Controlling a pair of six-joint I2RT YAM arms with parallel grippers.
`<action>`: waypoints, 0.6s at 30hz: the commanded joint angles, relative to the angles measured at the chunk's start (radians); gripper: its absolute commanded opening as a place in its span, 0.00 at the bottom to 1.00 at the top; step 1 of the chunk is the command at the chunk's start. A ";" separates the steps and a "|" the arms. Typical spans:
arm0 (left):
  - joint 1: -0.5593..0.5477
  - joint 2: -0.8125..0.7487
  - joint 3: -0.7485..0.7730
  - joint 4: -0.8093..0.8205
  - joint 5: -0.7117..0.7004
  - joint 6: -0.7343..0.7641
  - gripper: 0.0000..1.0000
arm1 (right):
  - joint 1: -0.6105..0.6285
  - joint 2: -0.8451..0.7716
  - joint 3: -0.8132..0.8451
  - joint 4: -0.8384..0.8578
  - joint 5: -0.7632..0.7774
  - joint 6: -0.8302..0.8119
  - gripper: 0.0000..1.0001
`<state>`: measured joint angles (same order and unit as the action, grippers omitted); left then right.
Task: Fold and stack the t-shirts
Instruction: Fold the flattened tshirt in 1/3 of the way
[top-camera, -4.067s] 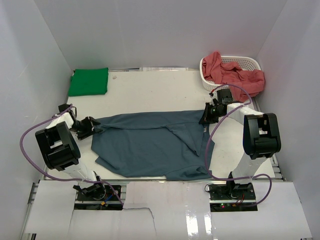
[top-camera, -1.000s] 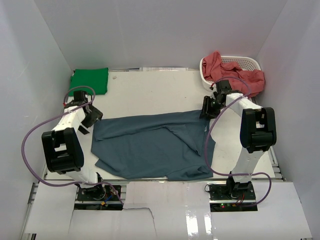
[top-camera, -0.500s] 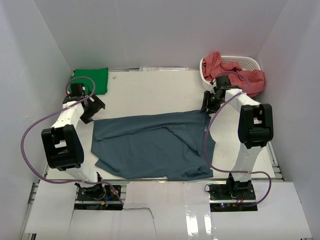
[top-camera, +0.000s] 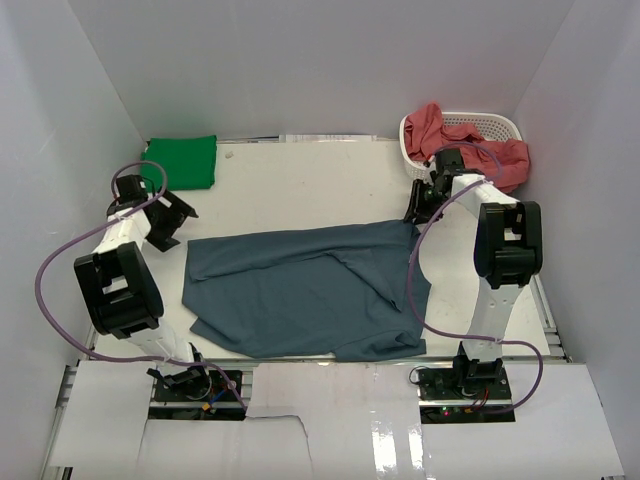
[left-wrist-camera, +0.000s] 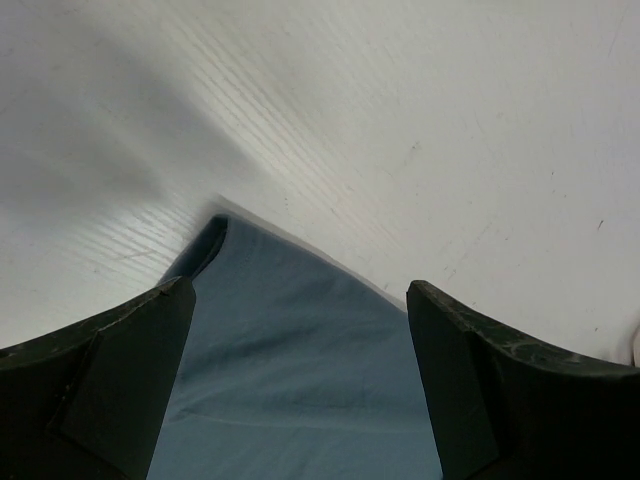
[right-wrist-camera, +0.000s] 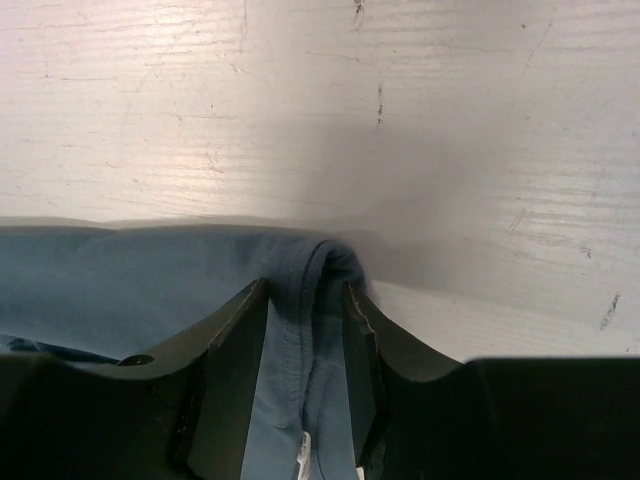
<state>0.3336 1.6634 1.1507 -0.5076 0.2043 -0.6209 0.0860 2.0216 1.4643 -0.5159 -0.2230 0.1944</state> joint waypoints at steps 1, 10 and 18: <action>-0.005 0.006 -0.009 0.035 0.064 0.006 0.98 | -0.002 0.019 0.041 0.031 -0.035 0.002 0.41; -0.005 0.038 -0.013 0.053 0.061 0.032 0.98 | -0.002 0.045 0.045 0.040 -0.072 0.020 0.08; -0.005 0.064 -0.040 0.055 0.020 0.053 0.98 | -0.002 0.040 0.036 0.048 -0.075 0.023 0.08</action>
<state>0.3294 1.7378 1.1290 -0.4656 0.2440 -0.5896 0.0860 2.0701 1.4712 -0.4896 -0.2760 0.2104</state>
